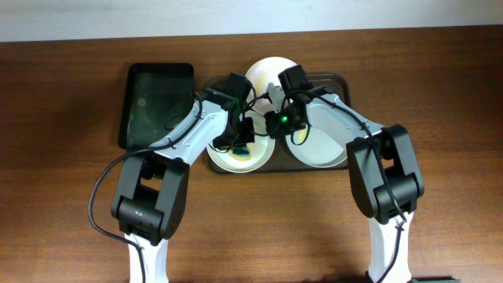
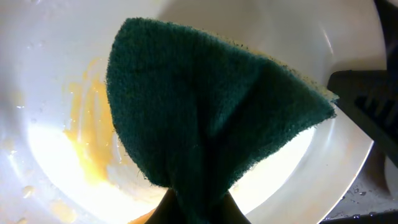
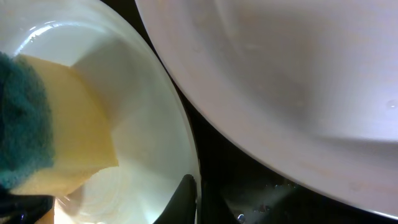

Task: Clean dirty plates on tray and stack at the side
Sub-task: 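Hold the plate rim with the right gripper while the left scrubs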

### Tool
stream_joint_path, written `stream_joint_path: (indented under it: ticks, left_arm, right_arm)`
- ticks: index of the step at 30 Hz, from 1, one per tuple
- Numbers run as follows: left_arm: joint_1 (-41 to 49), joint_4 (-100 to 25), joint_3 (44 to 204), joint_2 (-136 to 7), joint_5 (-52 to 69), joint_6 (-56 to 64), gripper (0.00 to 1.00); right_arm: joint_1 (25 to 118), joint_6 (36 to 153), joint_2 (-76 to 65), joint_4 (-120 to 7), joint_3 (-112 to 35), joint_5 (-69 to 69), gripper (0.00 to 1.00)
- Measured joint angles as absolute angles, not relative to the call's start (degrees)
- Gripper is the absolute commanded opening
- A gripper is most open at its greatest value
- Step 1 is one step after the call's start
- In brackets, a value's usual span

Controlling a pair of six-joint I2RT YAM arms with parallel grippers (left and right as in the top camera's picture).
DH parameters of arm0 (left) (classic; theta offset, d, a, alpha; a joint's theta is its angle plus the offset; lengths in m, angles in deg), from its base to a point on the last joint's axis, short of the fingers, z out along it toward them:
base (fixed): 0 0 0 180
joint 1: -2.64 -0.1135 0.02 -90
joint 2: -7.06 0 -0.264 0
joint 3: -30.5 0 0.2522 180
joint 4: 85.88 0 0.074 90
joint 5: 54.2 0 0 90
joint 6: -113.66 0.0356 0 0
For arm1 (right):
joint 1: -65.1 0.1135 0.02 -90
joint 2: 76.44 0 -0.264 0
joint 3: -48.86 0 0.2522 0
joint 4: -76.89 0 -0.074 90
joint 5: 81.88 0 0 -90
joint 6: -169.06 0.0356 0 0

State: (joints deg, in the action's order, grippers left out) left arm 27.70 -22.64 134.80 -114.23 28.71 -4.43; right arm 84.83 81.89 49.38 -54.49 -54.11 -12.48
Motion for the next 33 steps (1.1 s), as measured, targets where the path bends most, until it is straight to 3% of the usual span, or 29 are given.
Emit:
stream_joint_path:
  ticks: [15,18,20,33]
  left_arm:
    - [29.43,-32.70,131.48,-114.30,28.84,-13.98,0.00]
    - [30.70,-32.59,131.46,-114.50,30.59,-14.84,0.04]
    - [31.48,-32.48,131.46,-114.78,32.82,-15.10,0.00]
    - [30.98,-23.76,132.57,-114.87,46.41,-15.21,0.00]
  right_arm:
    - [84.24,82.51,49.40,-54.43,-54.11,-13.05,0.04]
    - [83.60,82.92,49.40,-53.80,-54.11,-13.62,0.04]
    - [82.97,83.07,49.42,-53.36,-54.11,-14.10,0.04]
    - [82.01,83.16,49.64,-52.92,-54.11,-15.74,0.04]
